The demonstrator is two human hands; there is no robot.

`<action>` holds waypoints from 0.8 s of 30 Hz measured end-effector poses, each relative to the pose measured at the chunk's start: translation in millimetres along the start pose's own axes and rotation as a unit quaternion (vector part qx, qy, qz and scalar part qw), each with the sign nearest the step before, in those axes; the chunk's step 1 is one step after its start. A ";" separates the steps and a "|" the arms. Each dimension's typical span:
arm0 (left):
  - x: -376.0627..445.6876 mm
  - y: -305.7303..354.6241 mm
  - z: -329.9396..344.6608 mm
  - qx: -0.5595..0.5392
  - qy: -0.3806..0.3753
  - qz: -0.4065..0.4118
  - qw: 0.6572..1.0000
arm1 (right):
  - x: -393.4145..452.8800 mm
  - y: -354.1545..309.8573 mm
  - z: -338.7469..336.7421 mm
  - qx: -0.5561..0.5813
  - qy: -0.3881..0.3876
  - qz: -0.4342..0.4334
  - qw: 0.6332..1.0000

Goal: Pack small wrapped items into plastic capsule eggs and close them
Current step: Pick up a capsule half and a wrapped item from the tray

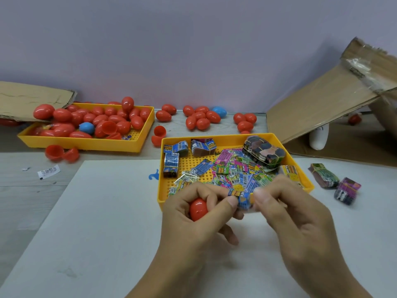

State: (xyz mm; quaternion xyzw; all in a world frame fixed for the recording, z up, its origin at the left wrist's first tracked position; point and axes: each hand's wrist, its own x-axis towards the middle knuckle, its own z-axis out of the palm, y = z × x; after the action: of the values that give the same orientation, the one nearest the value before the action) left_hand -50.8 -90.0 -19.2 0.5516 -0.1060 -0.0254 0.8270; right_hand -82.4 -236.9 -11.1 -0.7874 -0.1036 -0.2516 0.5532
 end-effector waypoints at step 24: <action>-4.9 -4.2 5.9 -0.007 -0.010 0.044 0.999 | 3.4 -1.7 4.2 0.095 -0.003 0.103 0.990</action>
State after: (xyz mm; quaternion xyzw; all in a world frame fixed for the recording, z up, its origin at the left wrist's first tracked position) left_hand -56.5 -96.2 -21.6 0.5402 -0.1381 0.0051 0.8301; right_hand -79.1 -232.8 -9.1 -0.7382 -0.0471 -0.1803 0.6483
